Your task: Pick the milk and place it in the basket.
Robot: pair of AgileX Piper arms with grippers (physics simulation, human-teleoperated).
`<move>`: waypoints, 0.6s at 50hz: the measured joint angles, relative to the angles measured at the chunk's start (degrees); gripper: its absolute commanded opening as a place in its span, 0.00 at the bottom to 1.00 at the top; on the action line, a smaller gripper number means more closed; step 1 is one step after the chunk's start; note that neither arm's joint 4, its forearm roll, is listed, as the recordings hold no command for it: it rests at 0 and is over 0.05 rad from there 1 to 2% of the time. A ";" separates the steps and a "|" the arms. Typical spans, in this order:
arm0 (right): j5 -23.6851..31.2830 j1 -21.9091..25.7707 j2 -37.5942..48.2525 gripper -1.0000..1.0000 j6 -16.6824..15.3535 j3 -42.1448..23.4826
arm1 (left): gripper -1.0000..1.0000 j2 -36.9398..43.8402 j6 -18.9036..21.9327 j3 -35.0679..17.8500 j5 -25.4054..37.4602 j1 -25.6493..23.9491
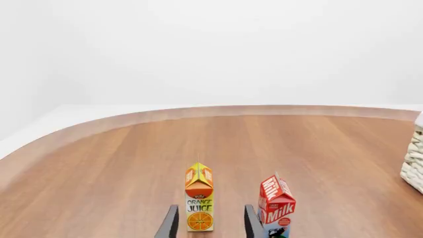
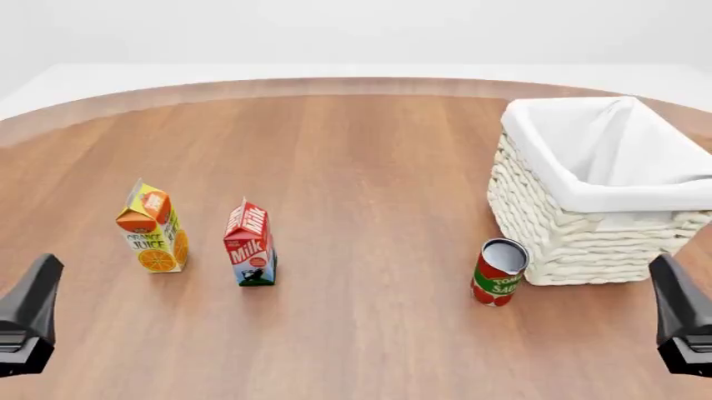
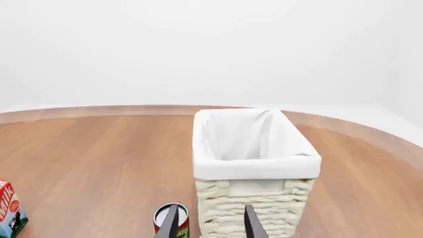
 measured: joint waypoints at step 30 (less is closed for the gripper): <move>0.39 1.58 1.21 1.00 -0.31 -0.83 | 1.00 0.24 0.00 -0.14 -0.06 0.00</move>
